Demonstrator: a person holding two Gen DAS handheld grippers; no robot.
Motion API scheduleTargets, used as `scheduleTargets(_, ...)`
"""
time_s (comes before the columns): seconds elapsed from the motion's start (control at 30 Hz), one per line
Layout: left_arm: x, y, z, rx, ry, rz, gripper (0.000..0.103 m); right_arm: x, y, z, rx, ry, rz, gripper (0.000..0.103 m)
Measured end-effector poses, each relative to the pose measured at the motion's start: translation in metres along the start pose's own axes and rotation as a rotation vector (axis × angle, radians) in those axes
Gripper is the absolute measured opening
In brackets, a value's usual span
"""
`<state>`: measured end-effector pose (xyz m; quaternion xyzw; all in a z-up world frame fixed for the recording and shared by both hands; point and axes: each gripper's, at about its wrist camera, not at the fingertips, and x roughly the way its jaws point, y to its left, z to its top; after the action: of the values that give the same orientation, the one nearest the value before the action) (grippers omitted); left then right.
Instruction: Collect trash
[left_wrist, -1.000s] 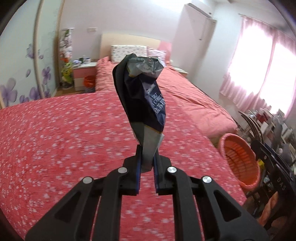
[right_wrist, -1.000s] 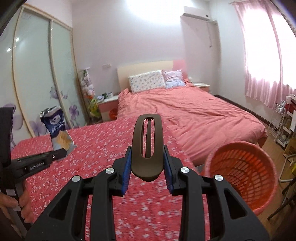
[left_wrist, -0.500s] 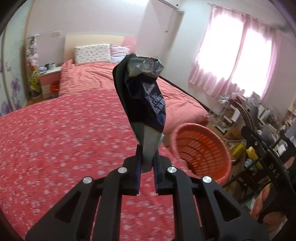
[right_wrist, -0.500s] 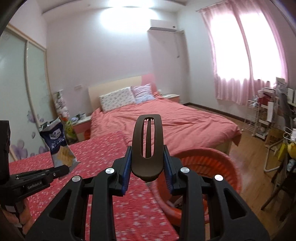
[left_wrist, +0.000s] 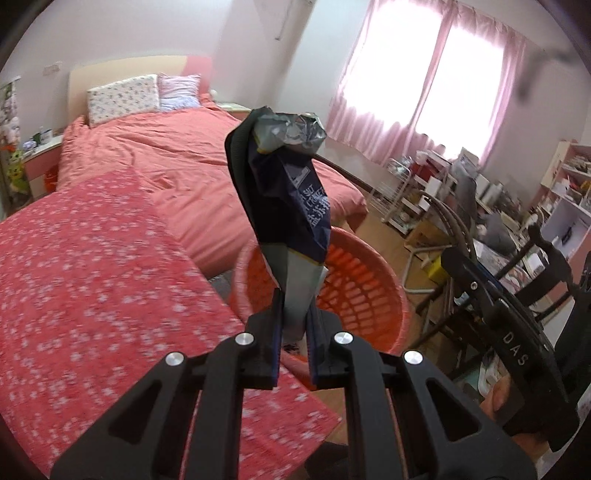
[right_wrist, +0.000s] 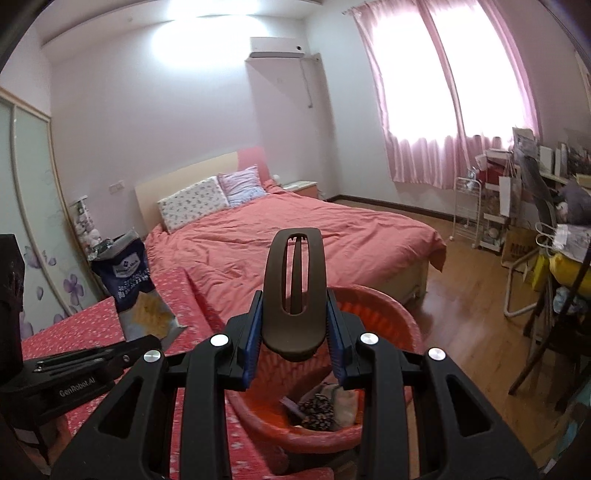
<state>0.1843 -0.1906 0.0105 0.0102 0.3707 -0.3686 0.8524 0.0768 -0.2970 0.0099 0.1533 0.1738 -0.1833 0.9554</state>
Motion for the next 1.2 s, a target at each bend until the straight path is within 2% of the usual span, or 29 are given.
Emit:
scheduleTargets(0.37, 0.064, -0.021, 0.0, 0.024, 0.096, -0.037, 0.012, 0.018, -0.025, -0.004, 0.062, 0.034, -0.009, 0.032)
scheduleTargets(0.47, 0.08, -0.022, 0.0, 0.025, 0.123, -0.022, 0.014, 0.026, -0.03, -0.004, 0.084, 0.05, 0.003, 0.032)
scheduleTargets(0.53, 0.089, -0.018, 0.0, 0.013, 0.138, 0.007, 0.019, 0.036, -0.034, -0.004, 0.104, 0.073, 0.02, 0.032)
scheduleTargets(0.6, 0.098, -0.009, -0.002, -0.023, 0.167, 0.012, 0.035, 0.043, -0.038, -0.004, 0.125, 0.093, 0.035, 0.04)
scheduleTargets(0.63, 0.099, -0.005, -0.002, -0.037, 0.175, 0.019, 0.037, 0.045, -0.04, -0.005, 0.133, 0.1, 0.04, 0.05)
scheduleTargets(0.7, 0.1, 0.004, -0.004, -0.054, 0.183, 0.03, 0.039, 0.044, -0.042, -0.006, 0.15, 0.107, 0.041, 0.054)
scheduleTargets(0.8, 0.09, 0.017, -0.008, -0.052, 0.167, 0.068, 0.041, 0.036, -0.04, -0.007, 0.149, 0.109, 0.04, 0.058)
scheduleTargets(0.93, 0.063, 0.031, -0.008, -0.05, 0.121, 0.111, 0.045, 0.021, -0.035, -0.006, 0.126, 0.092, 0.013, 0.068)
scheduleTargets(1.07, 0.022, 0.038, -0.012, -0.038, 0.044, 0.185, 0.056, 0.0, -0.025, -0.002, 0.061, 0.046, -0.019, 0.088)
scheduleTargets(1.17, -0.017, 0.047, -0.018, -0.059, -0.021, 0.239, 0.069, -0.021, -0.012, -0.001, 0.004, 0.002, -0.039, 0.1)
scheduleTargets(1.2, -0.03, 0.05, -0.023, -0.067, -0.045, 0.254, 0.074, -0.031, -0.006, 0.0, -0.02, -0.021, -0.055, 0.101)
